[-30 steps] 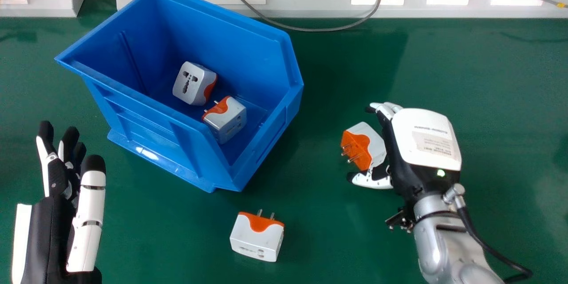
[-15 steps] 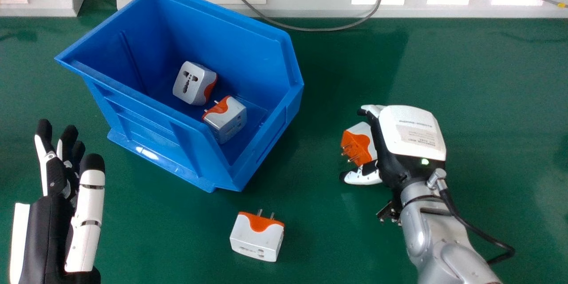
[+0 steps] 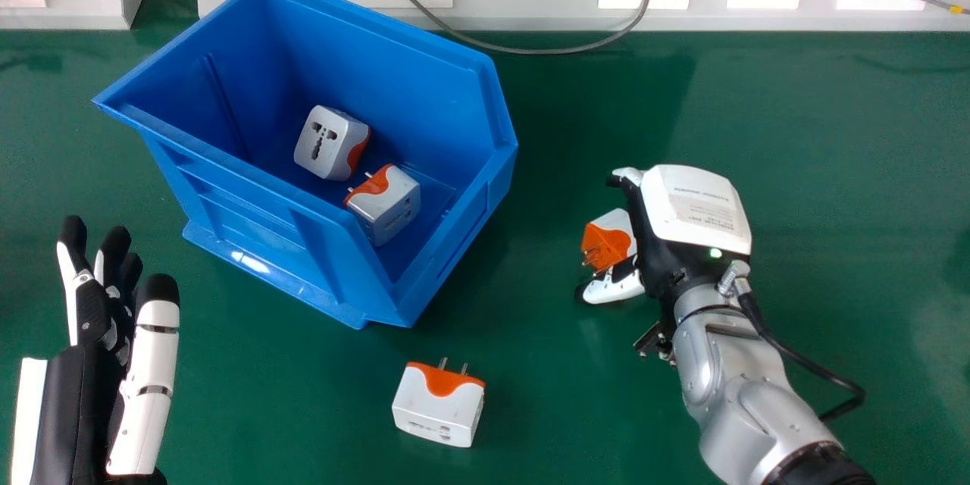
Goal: Pick all objects and put in blue box
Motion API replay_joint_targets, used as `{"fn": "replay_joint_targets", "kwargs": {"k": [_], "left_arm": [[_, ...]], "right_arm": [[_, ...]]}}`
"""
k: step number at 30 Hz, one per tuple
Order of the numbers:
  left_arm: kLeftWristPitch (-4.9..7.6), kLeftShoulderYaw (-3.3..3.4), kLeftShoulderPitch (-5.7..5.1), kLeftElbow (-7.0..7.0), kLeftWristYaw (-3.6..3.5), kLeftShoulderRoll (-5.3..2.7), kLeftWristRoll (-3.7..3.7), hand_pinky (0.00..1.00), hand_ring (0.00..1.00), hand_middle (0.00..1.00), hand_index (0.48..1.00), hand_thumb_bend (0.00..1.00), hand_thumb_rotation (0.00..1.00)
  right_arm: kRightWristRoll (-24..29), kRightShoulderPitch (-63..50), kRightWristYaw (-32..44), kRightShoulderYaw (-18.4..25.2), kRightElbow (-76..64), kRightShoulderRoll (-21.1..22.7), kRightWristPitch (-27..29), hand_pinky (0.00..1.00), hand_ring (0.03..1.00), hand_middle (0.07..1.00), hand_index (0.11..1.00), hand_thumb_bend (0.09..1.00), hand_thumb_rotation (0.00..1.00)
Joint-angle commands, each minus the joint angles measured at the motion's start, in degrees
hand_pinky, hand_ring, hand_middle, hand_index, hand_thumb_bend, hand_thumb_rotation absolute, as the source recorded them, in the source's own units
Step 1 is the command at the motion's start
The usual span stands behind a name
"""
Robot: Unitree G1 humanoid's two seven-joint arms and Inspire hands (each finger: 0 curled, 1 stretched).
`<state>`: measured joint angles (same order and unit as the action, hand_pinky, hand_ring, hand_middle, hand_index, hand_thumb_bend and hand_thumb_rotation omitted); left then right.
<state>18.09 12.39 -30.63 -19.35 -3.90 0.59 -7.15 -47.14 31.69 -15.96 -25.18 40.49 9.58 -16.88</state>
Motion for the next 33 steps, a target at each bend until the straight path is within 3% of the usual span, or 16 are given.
{"fn": "replay_joint_targets", "kwargs": {"k": [1,4,5,7,8,10,16,19,21,23,33], "left_arm": [[0.29,0.39,-0.55,-1.72,-0.17,0.15,-0.86,1.00,1.00,1.00,1.000,0.24,0.73],[-0.26,0.30,-0.70,-2.22,-0.05,0.09,-1.19,1.00,1.00,1.00,1.000,0.27,0.72],[-0.37,0.31,-0.73,-2.37,0.05,0.09,-1.13,1.00,1.00,1.00,1.000,0.27,0.72],[-0.49,0.29,-0.83,-2.62,0.13,0.06,-1.04,1.00,1.00,1.00,1.000,0.27,0.72],[-0.64,0.27,-0.93,-2.81,0.22,0.05,-0.92,1.00,1.00,1.00,1.000,0.27,0.72],[-0.85,0.26,-1.00,-3.11,0.45,0.06,-0.58,1.00,1.00,1.00,1.000,0.27,0.72],[-1.70,0.34,-1.08,-3.81,0.90,0.20,0.19,1.00,1.00,1.00,1.000,0.30,0.75],[-1.64,0.32,-1.10,-3.95,0.69,0.29,0.06,1.00,1.00,1.00,1.000,0.30,0.75],[-1.70,0.33,-1.01,-3.98,0.64,0.28,-0.05,1.00,1.00,1.00,1.000,0.29,0.75],[-1.97,0.35,-0.95,-4.10,0.84,0.19,0.13,1.00,1.00,1.00,1.000,0.30,0.75],[-1.85,0.21,-0.92,-4.07,0.62,-0.03,-0.23,1.00,1.00,1.00,1.000,0.28,0.72]], "right_arm": [[0.5,1.5,0.5,-0.4,1.4,0.0,-0.6,0.66,0.762,0.811,0.783,0.629,0.20],[1.1,2.7,0.4,-0.6,3.7,-0.2,-0.2,0.63,0.717,0.770,0.741,0.641,0.12],[1.5,2.9,0.0,-0.5,4.2,-0.2,0.3,0.55,0.620,0.678,0.677,0.652,0.07],[2.3,3.3,-0.7,-0.4,5.2,-0.3,1.0,0.42,0.503,0.522,0.570,0.564,0.02],[2.6,3.5,-0.9,-0.4,5.5,-0.4,1.2,0.39,0.474,0.494,0.551,0.548,0.01],[2.9,4.1,-0.2,-0.6,6.5,-0.4,1.2,0.36,0.420,0.503,0.537,0.520,0.00],[4.0,4.9,1.3,-1.2,7.2,0.1,2.0,0.32,0.391,0.506,0.543,0.505,0.00],[5.4,4.9,3.3,-0.4,7.0,0.2,2.2,0.34,0.440,0.490,0.515,0.511,0.00],[6.5,4.9,4.4,0.2,6.8,0.3,2.5,0.37,0.482,0.541,0.497,0.497,0.10],[7.3,5.0,4.9,0.4,6.7,0.3,2.6,0.40,0.512,0.572,0.492,0.492,0.13],[9.7,3.6,2.3,2.0,5.0,0.5,5.1,0.41,0.526,0.595,0.490,0.492,0.13]]}}
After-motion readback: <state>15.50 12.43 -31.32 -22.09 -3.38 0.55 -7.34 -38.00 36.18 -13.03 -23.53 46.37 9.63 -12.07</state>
